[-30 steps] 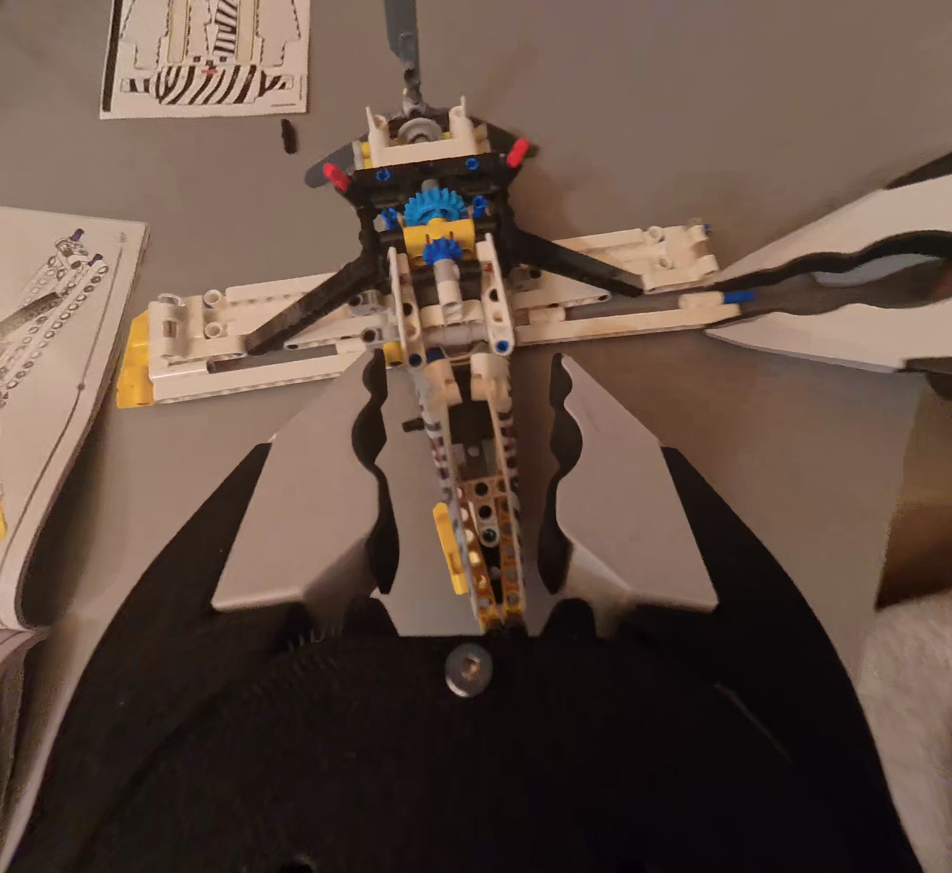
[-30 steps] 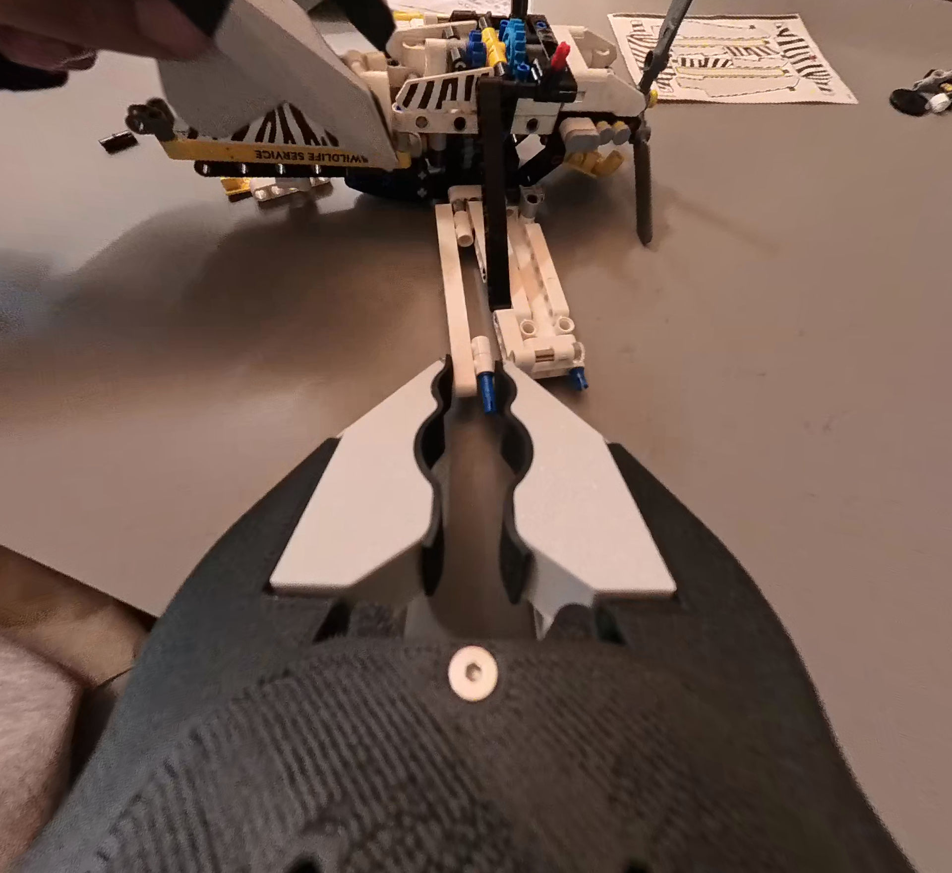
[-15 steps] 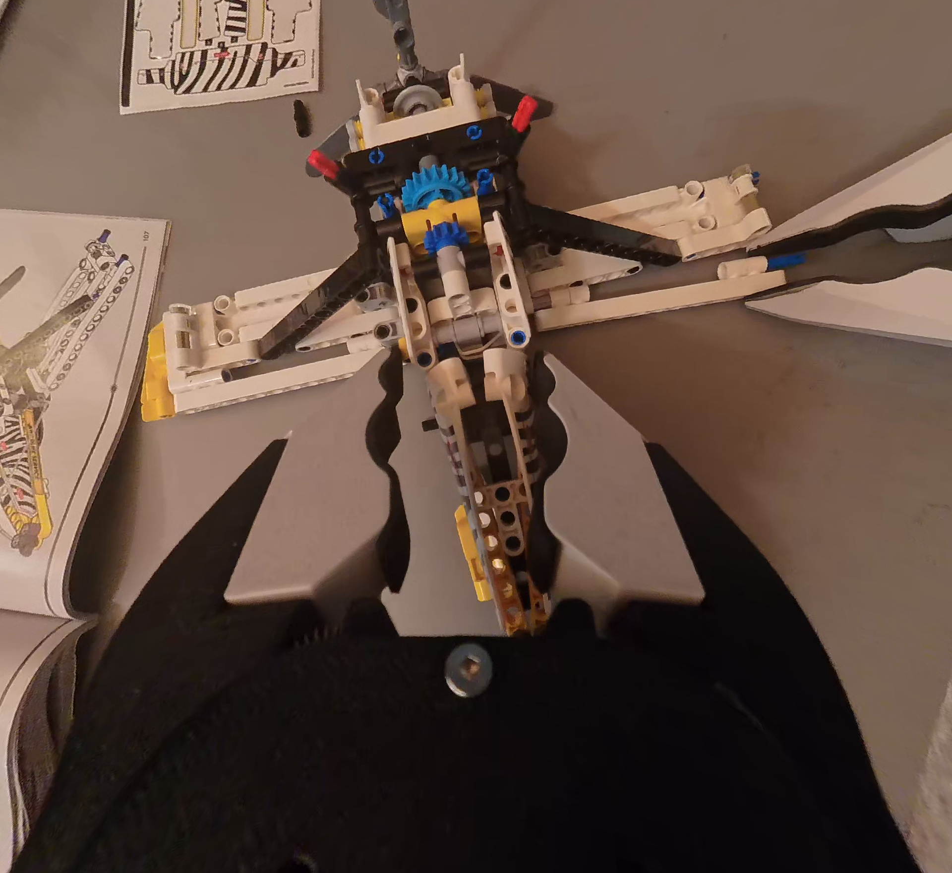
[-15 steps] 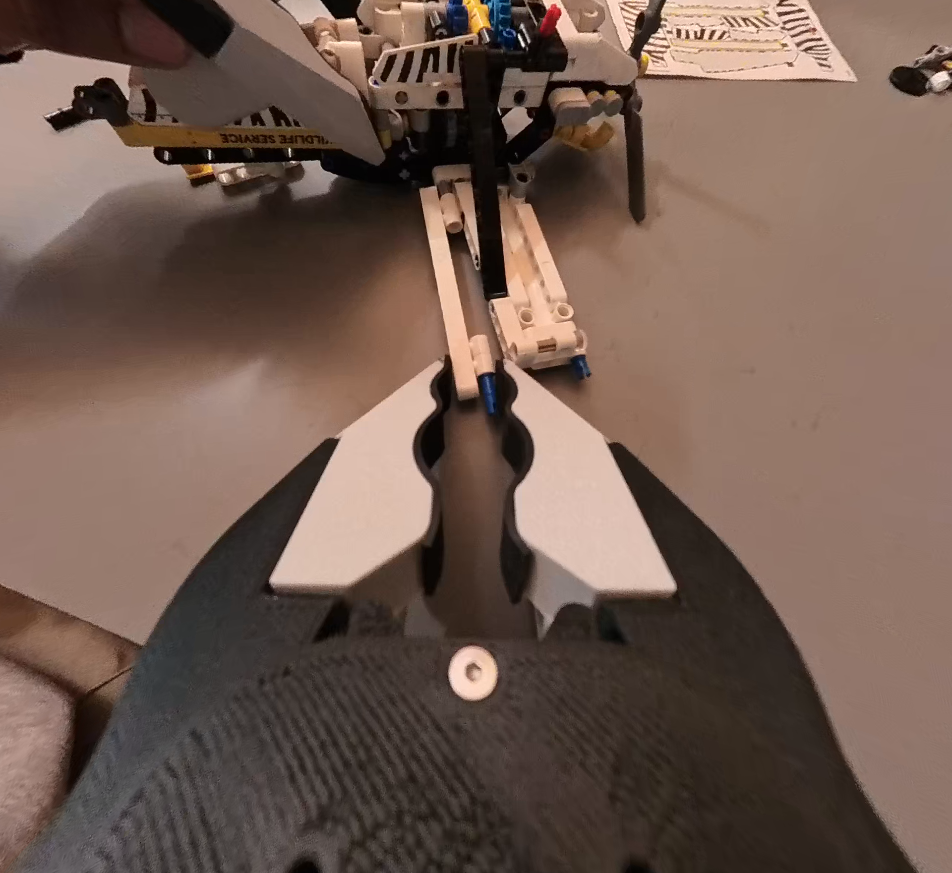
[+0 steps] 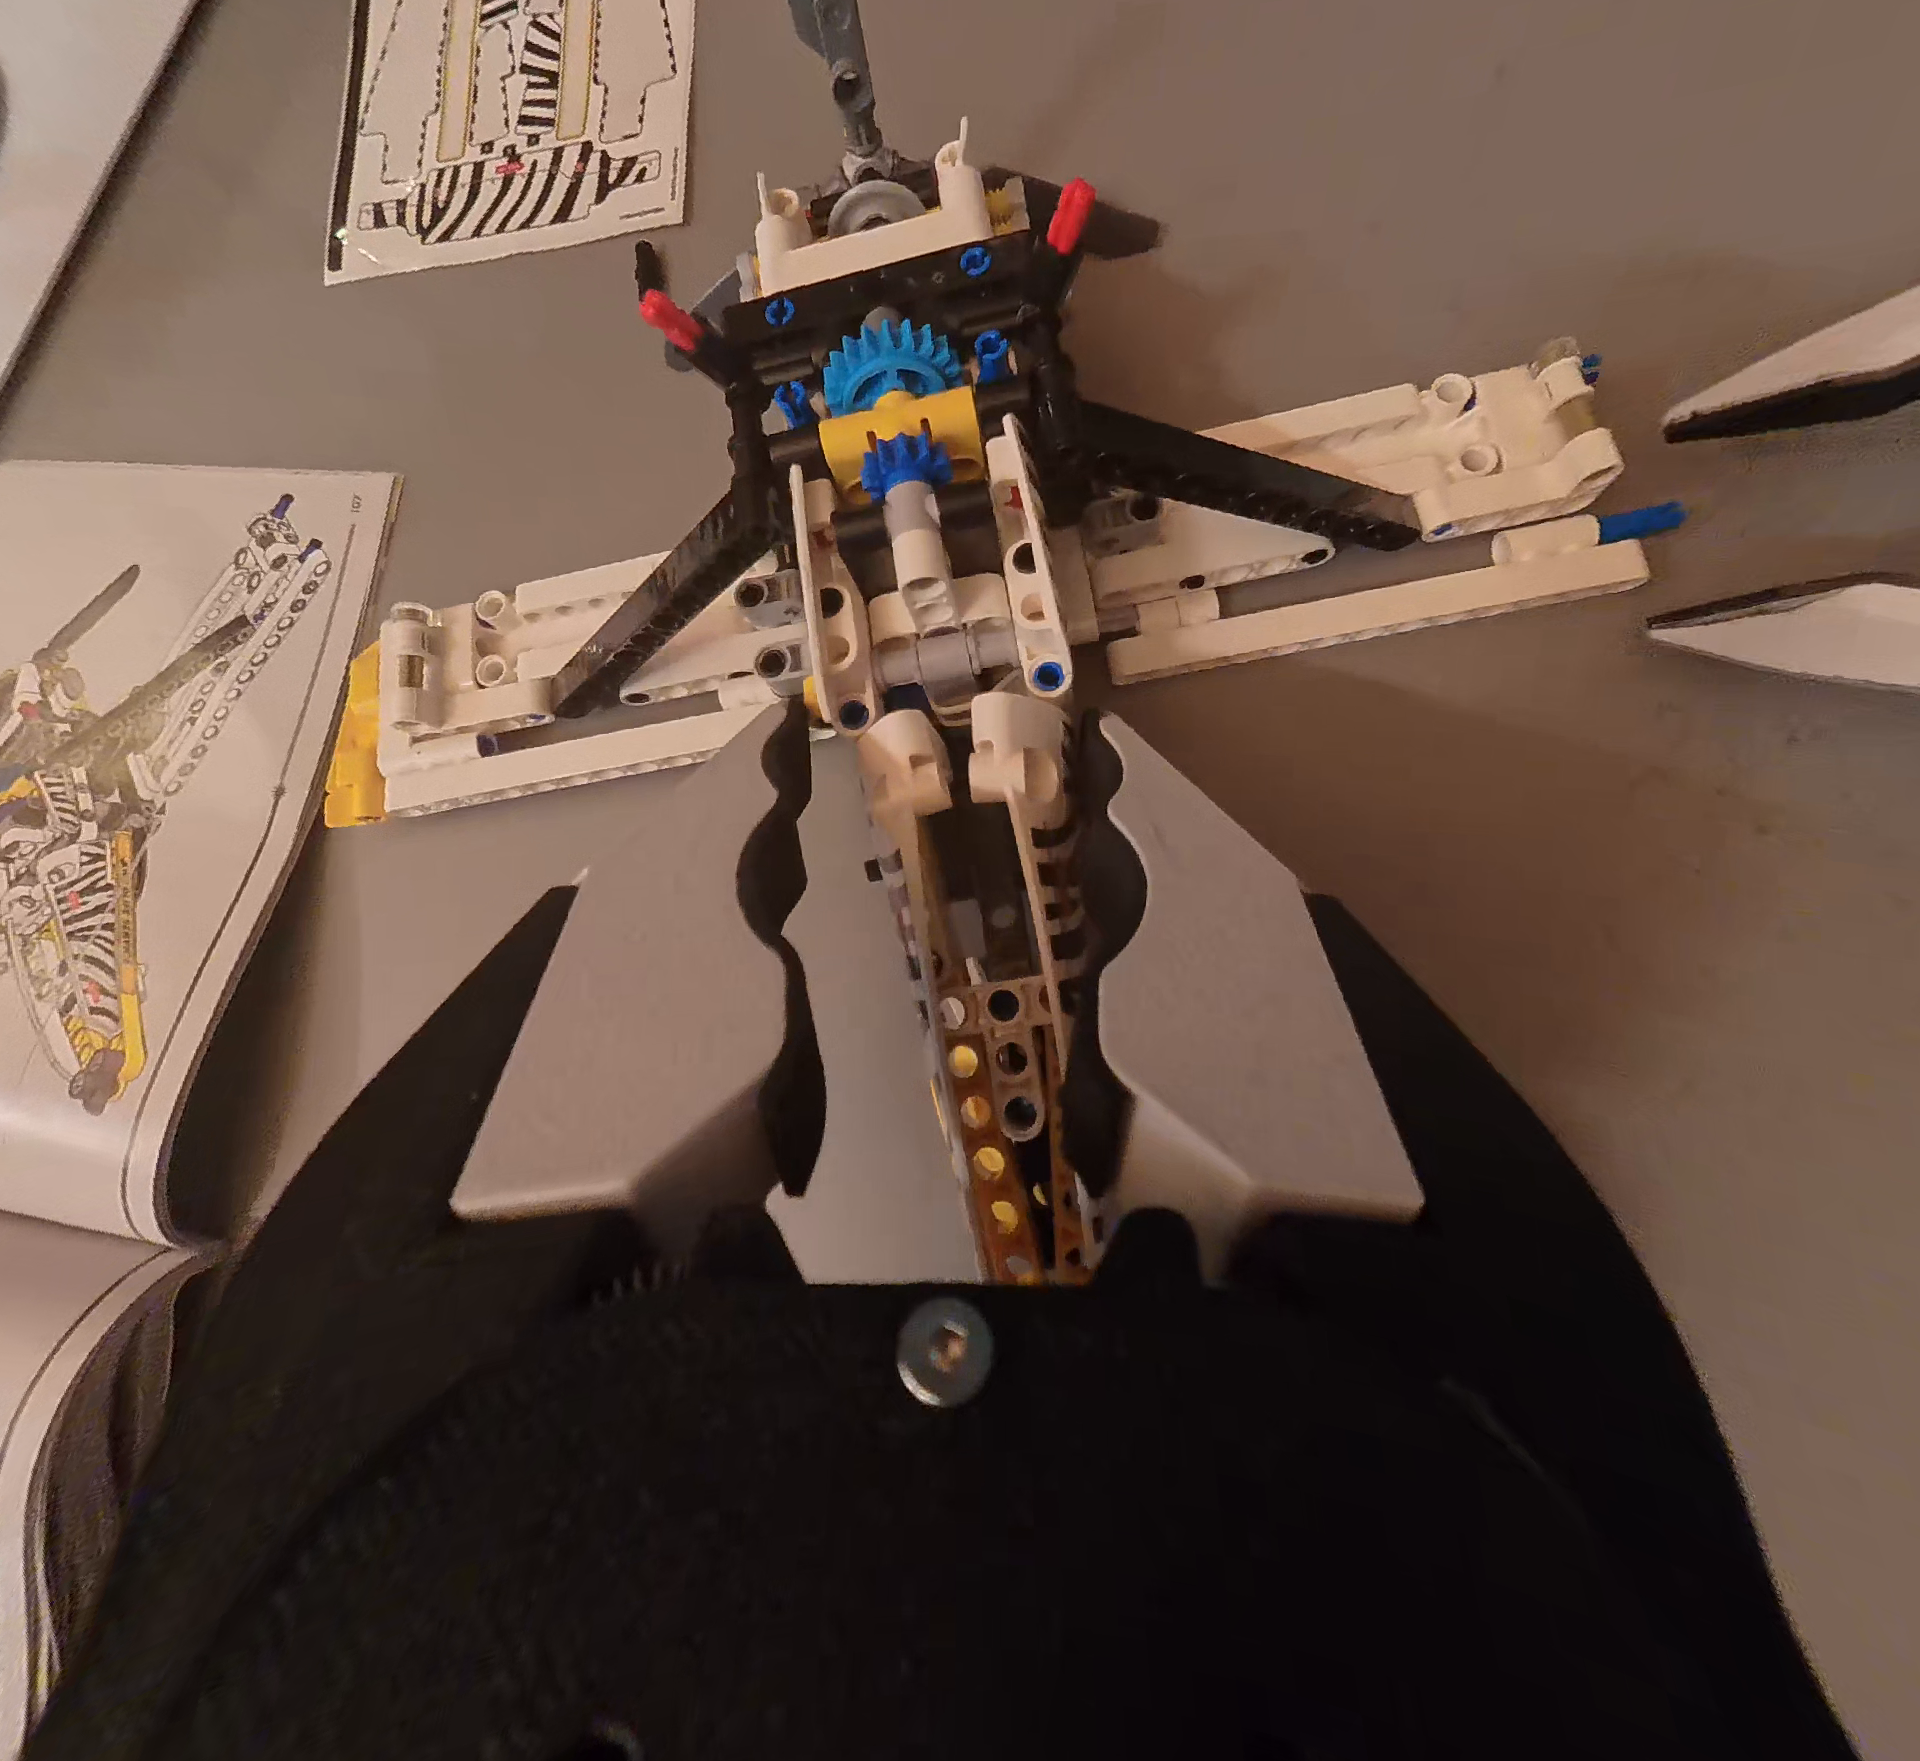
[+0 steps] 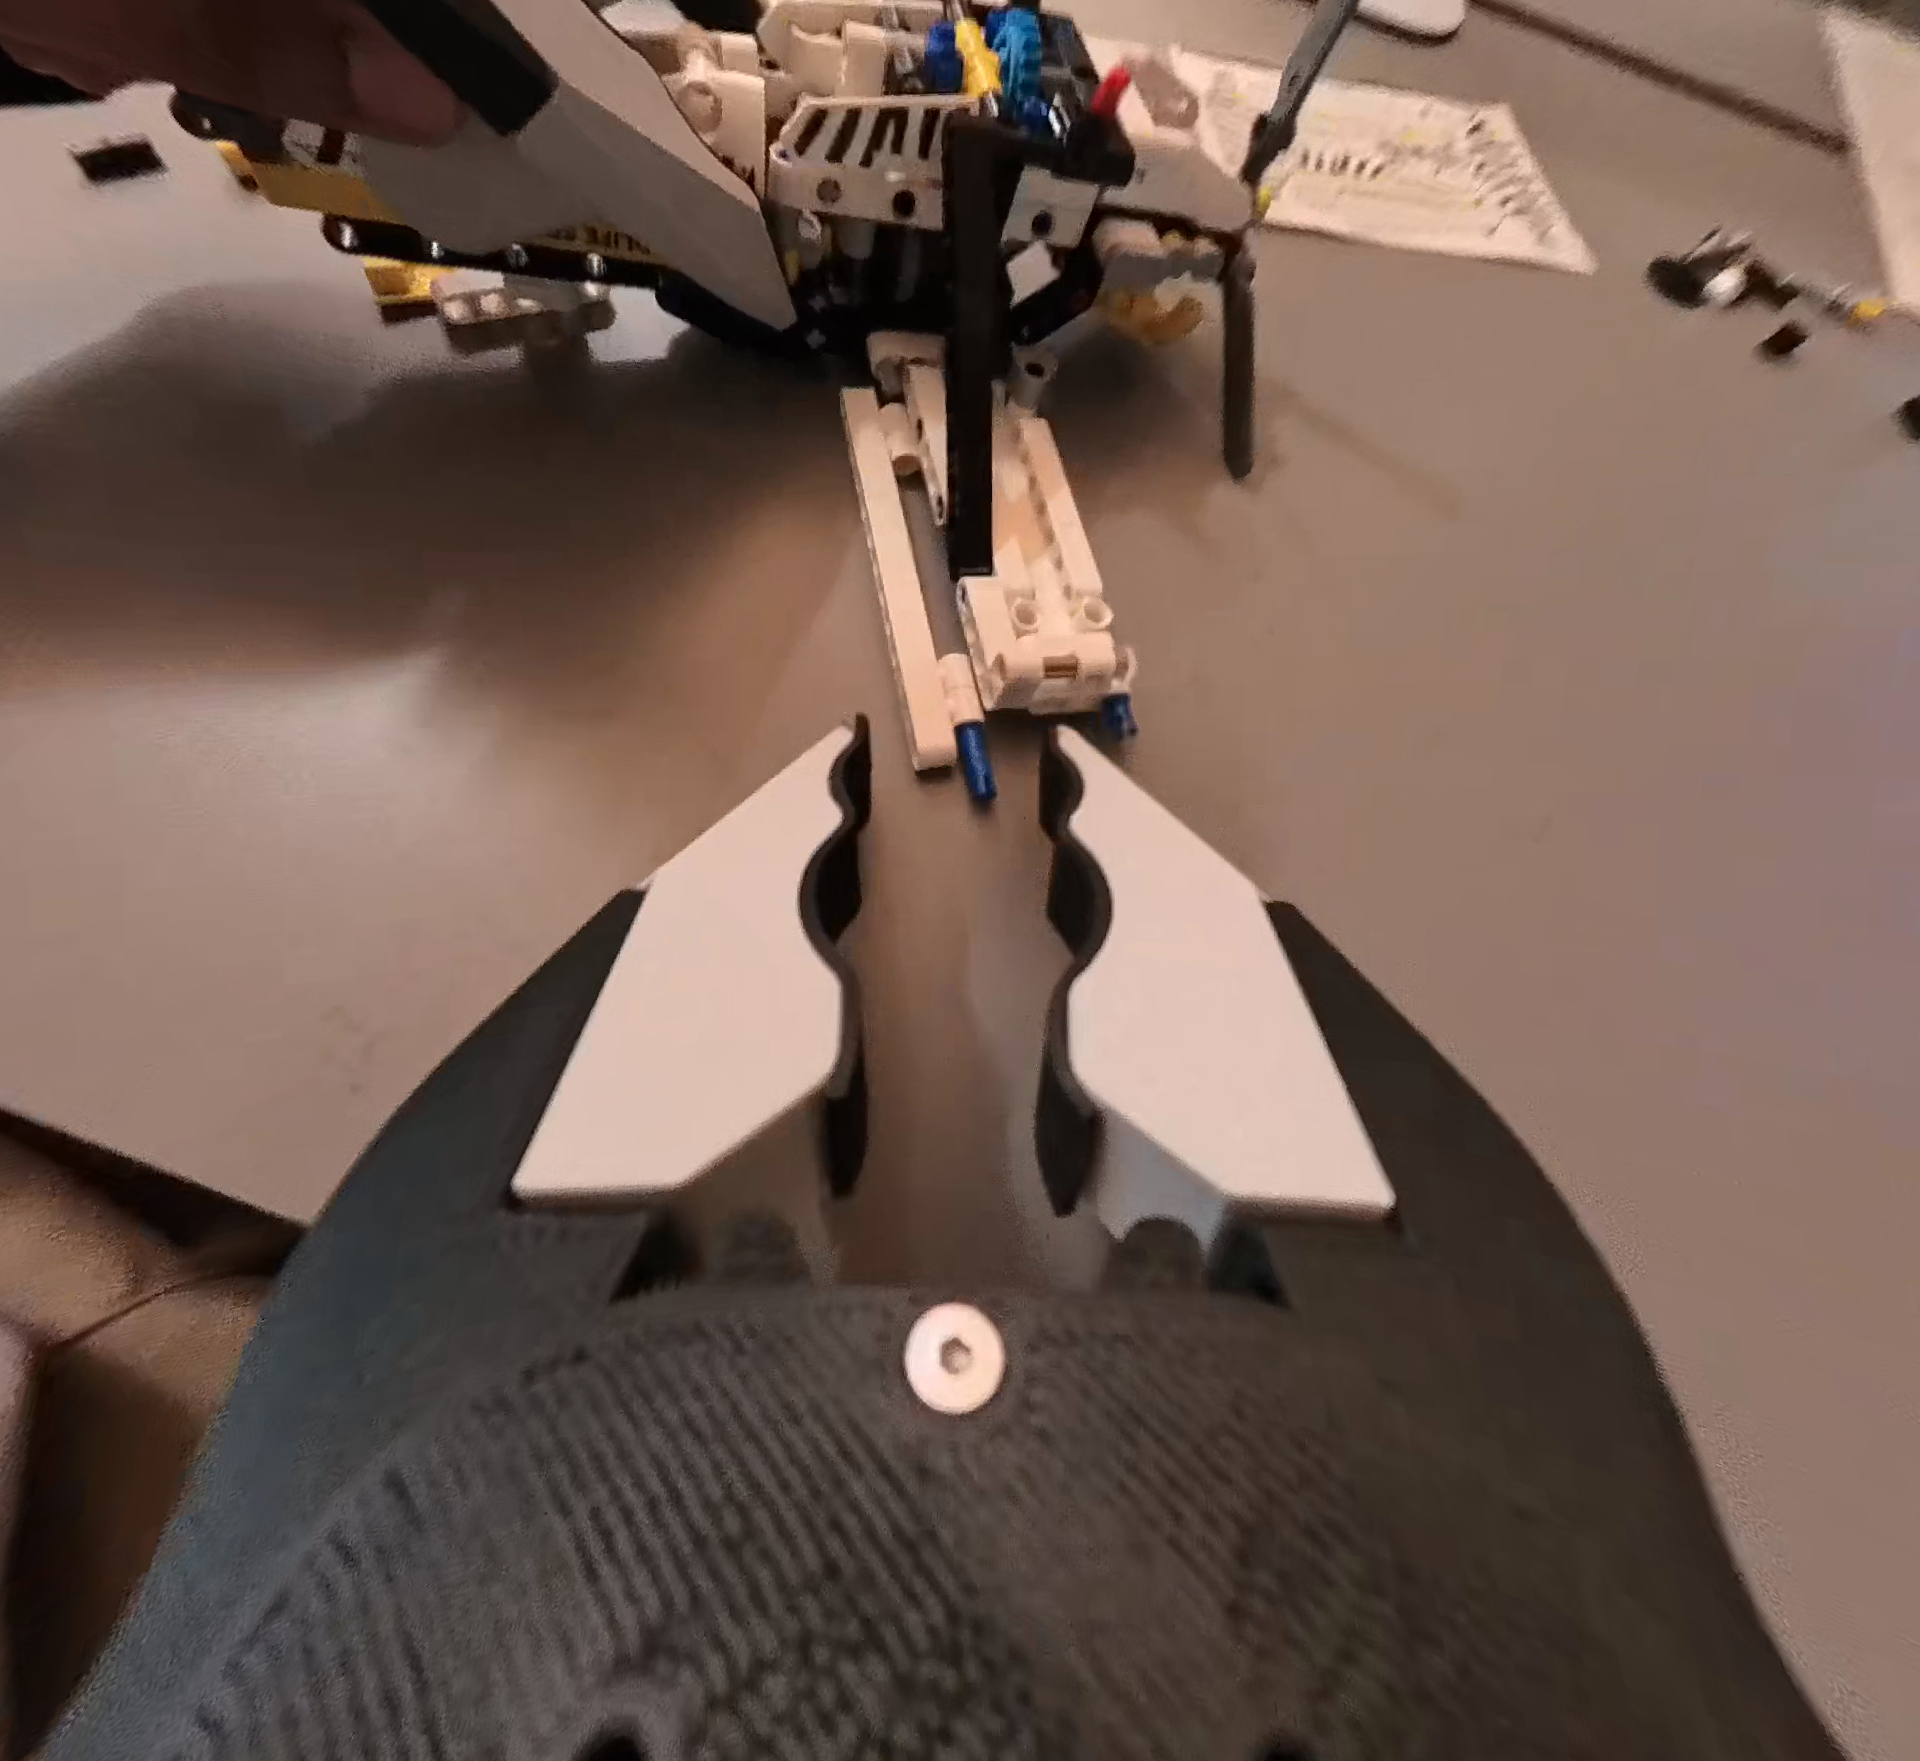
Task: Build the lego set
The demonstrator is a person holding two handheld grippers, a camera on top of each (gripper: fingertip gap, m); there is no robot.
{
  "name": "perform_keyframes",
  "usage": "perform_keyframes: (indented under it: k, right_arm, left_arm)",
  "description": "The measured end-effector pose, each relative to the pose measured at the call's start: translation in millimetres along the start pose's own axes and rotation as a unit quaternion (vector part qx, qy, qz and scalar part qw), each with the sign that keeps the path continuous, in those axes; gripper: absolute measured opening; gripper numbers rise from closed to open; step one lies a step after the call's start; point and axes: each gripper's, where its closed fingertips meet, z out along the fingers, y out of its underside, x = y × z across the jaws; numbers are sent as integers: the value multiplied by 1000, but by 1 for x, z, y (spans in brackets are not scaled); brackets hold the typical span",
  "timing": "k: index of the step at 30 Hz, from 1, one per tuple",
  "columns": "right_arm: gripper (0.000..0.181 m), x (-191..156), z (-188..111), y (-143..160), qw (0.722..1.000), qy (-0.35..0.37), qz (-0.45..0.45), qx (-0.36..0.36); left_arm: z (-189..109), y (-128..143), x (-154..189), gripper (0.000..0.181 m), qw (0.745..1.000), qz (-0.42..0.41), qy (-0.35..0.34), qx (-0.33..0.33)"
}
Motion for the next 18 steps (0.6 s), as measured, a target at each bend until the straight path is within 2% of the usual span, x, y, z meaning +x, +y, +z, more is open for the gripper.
perform_keyframes:
  k: [5,8,12,18]
  right_arm:
    - [32,-4,4,9,994,-67,65,-48]
    - [14,-3,7,8,993,-74,71,-52]
    - [13,-7,8,7,995,-75,49,-46]
    - [12,-7,0,-1,997,-67,30,4]
  left_arm:
    - [1,0,-1,52,1000,-4,1,1]
    - [1,0,-1,52,1000,-1,-4,-2]
    - [1,1,-1,52,1000,2,-7,-5]
    - [2,1,-1,52,1000,-2,-4,-3]
